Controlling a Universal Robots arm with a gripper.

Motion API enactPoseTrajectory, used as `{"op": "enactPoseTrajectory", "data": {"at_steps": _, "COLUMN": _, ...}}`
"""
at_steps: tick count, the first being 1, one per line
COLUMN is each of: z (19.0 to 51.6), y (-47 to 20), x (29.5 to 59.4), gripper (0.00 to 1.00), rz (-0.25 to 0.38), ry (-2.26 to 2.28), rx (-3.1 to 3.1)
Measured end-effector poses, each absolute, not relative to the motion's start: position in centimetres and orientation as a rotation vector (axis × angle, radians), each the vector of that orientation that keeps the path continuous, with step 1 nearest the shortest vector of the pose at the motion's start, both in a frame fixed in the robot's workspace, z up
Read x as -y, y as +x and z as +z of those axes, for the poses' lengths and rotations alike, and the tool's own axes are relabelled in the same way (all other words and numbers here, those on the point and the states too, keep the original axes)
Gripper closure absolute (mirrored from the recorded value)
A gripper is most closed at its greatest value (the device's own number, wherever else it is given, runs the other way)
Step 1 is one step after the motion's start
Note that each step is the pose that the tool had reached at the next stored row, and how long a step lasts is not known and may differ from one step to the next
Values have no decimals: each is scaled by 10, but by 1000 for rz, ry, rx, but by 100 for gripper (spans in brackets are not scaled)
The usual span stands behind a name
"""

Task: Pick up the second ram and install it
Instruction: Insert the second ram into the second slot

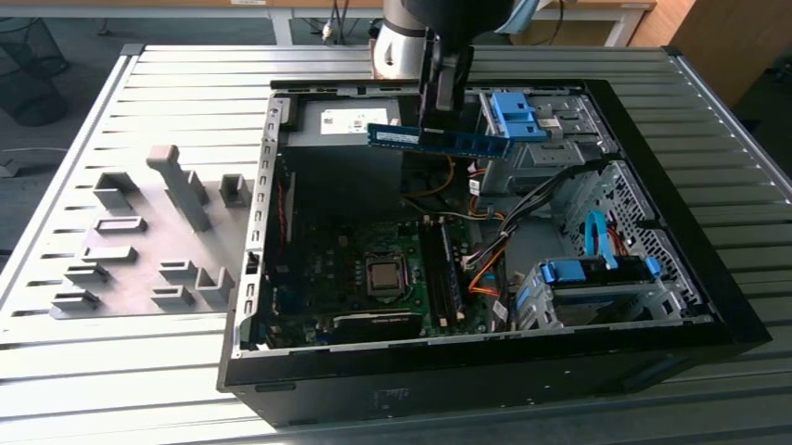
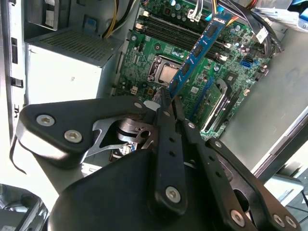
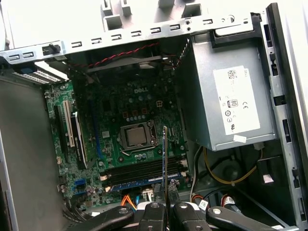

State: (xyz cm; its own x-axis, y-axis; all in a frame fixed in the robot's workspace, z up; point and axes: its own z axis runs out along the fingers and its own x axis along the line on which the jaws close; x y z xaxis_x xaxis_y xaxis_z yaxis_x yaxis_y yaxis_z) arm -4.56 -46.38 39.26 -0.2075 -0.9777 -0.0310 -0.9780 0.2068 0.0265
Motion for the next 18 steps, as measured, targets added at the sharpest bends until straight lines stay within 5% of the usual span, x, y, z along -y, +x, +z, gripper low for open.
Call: {"op": "enactPoseTrajectory", "data": {"at_steps": 18, "z": 393, "y": -46, "x": 464, "gripper": 86, "rz": 56, "ry": -1790, "rx": -2573}}
